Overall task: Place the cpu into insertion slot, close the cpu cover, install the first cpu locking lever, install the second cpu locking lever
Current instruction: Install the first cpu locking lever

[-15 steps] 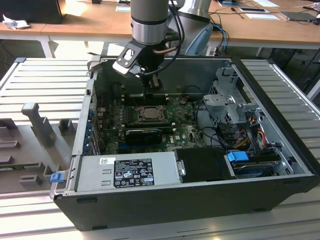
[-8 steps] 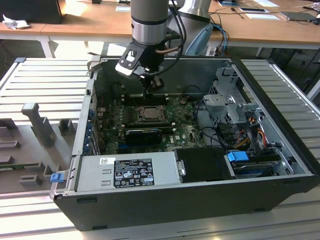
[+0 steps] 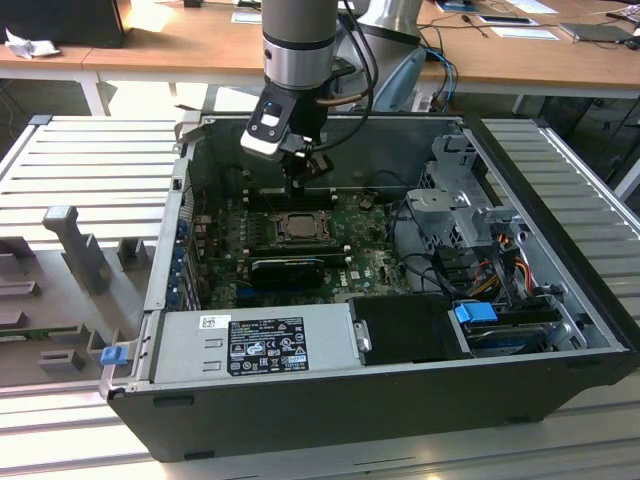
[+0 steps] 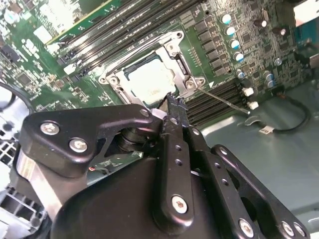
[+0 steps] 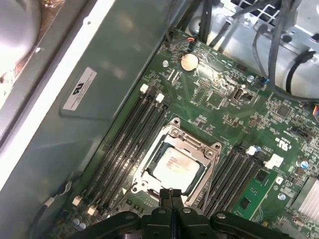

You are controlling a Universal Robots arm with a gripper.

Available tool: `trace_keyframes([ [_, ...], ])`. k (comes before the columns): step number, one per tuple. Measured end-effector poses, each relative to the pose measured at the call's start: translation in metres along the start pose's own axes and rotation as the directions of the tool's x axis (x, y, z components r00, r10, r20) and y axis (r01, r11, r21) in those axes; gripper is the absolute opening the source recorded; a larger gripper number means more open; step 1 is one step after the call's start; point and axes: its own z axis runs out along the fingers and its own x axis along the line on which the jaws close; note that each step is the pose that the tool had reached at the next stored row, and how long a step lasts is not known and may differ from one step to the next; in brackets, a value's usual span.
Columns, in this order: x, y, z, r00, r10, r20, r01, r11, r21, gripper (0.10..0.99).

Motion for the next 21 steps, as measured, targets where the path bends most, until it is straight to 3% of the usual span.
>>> trace_keyframes([
  [14,0.0000,0.0000,0.0000,0.9938,-0.111,-0.0042,0.111,0.9938,0.004,0.106],
  [21,0.0000,0.0000,0.0000,0.9856,-0.169,-0.0067,0.169,0.9856,0.006,0.106],
])
